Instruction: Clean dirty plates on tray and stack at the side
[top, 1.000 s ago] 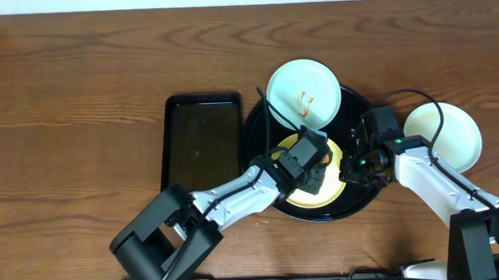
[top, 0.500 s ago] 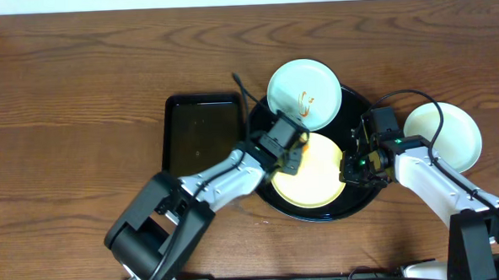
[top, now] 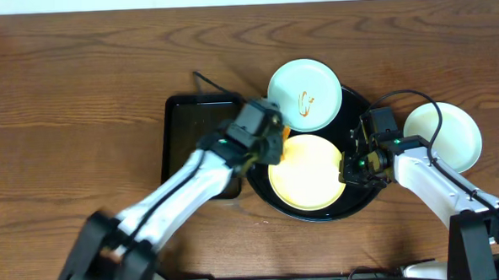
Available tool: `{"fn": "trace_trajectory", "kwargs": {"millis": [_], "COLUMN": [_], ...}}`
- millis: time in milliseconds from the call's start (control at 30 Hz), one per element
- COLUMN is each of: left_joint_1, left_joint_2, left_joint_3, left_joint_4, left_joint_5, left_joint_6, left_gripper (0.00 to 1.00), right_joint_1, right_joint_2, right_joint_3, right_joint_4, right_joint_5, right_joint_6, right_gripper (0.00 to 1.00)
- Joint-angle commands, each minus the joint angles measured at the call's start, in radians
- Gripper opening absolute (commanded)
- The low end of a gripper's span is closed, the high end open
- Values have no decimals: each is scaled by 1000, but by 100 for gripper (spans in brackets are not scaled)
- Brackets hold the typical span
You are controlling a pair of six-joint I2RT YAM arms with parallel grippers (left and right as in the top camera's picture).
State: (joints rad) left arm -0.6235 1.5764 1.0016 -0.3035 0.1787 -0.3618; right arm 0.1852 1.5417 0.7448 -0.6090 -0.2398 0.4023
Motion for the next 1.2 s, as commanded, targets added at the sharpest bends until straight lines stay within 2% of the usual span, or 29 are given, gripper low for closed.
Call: {"fn": "trace_trajectory", "kwargs": {"millis": [0, 133, 267, 467, 833, 1167], "left_joint_1": [53, 120, 190, 268, 287, 287], "left_joint_2": [-90, -102, -91, -89, -86, -80], "left_joint_3": [2, 2, -1, -27, -29, -29], "left_joint_4": [-46, -129, -216, -235, -223, -211], "left_joint_5": [12, -9, -99, -131, -132, -146], "left_joint_6": [13, 13, 13, 13, 13, 13], "left_gripper": [8, 7, 8, 8, 8, 8], "right_joint_1": [6, 6, 6, 6, 23, 227], "right_joint_2": [-15, -15, -27, -123, -359, -410], "right_joint_3": [-3, -2, 11, 53, 56, 56], "right_joint_4": [15, 65, 98, 100, 91, 105], "right_joint_5": [30, 29, 30, 50, 328, 755], "right_joint_6": [8, -15, -57, -142, -177, -312], "right_gripper": [1, 1, 1, 1, 1, 1]}}
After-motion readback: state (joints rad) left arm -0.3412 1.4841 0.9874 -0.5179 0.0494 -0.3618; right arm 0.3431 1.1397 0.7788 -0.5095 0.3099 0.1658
